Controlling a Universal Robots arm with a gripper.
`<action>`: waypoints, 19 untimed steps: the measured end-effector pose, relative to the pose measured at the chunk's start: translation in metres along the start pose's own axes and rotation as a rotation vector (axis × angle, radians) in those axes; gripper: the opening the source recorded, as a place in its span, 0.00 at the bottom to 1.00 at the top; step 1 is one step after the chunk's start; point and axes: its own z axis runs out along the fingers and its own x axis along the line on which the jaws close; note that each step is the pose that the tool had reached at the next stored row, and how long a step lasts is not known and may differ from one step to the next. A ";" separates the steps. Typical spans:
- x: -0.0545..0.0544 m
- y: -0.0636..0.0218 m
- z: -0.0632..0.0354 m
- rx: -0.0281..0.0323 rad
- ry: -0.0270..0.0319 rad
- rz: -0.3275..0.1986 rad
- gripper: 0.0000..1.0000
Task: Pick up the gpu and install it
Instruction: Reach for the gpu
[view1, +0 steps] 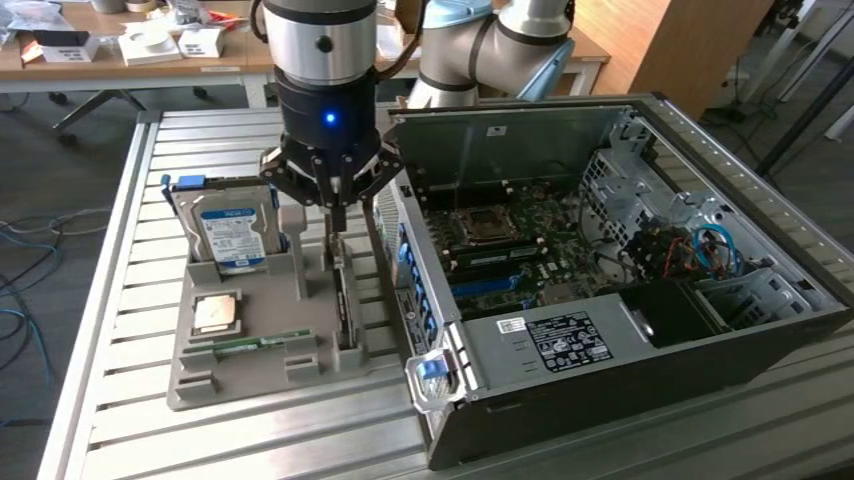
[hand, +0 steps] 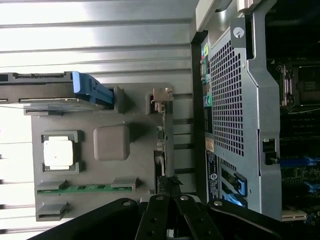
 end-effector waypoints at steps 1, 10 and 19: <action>0.000 -0.0001 0.0013 0.0001 0.0001 0.000 0.11; 0.000 -0.0003 0.0058 0.0001 0.0002 0.000 0.11; 0.000 -0.0035 0.0034 -0.0001 0.0002 0.000 0.11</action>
